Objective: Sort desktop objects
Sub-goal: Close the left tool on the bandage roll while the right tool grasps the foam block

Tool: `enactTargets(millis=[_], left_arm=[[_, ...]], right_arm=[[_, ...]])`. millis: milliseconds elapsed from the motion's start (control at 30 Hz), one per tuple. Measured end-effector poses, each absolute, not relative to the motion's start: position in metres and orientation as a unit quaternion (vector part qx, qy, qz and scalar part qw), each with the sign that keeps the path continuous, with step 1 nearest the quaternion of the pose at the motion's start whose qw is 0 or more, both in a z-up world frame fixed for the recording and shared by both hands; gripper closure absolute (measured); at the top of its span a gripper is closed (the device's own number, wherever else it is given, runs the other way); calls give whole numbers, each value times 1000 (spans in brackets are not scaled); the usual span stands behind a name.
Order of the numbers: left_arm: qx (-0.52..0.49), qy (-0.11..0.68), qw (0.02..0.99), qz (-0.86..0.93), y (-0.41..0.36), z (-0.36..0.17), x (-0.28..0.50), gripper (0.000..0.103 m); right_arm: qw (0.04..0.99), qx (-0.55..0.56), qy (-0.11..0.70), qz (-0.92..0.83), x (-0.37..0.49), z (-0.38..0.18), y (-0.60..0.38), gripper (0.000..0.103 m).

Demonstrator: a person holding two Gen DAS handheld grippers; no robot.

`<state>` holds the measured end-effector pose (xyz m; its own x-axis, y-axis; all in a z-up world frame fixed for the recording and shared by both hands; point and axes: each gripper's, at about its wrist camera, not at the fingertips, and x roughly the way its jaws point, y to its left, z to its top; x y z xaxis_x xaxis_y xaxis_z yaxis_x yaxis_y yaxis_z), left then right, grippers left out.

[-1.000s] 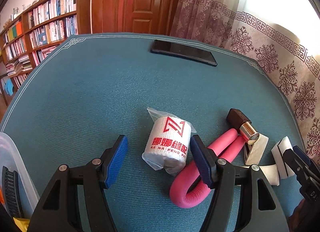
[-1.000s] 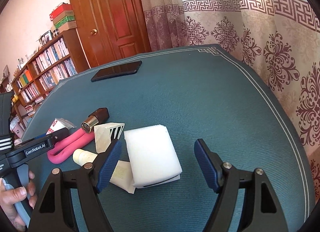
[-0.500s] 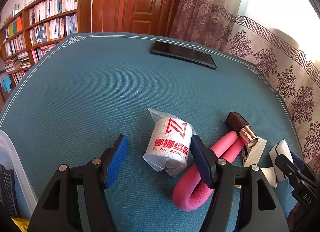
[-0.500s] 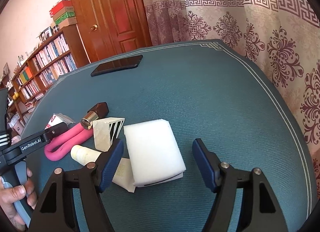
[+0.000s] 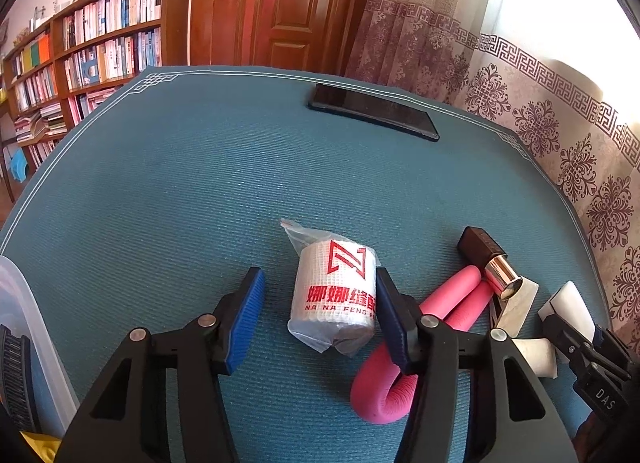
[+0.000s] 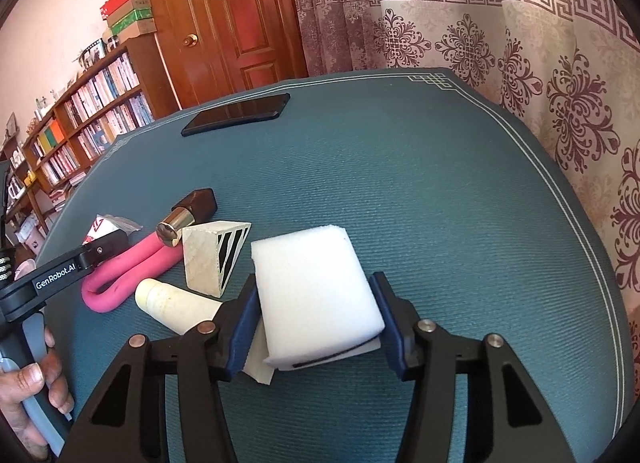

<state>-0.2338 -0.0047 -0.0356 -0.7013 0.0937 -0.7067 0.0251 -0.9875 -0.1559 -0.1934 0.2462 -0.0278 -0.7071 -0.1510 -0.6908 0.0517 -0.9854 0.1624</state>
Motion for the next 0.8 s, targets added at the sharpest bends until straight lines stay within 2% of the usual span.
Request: enactTargets(millis=[100, 800], left_arm=[[-385, -84, 19, 919, -7, -36, -233, 64], [-379, -102, 34, 919, -13, -36, -233, 65]], right_arm=[[58, 378, -70, -921, -193, -28, 247, 45], [53, 377, -70, -922, -192, -27, 244, 47]])
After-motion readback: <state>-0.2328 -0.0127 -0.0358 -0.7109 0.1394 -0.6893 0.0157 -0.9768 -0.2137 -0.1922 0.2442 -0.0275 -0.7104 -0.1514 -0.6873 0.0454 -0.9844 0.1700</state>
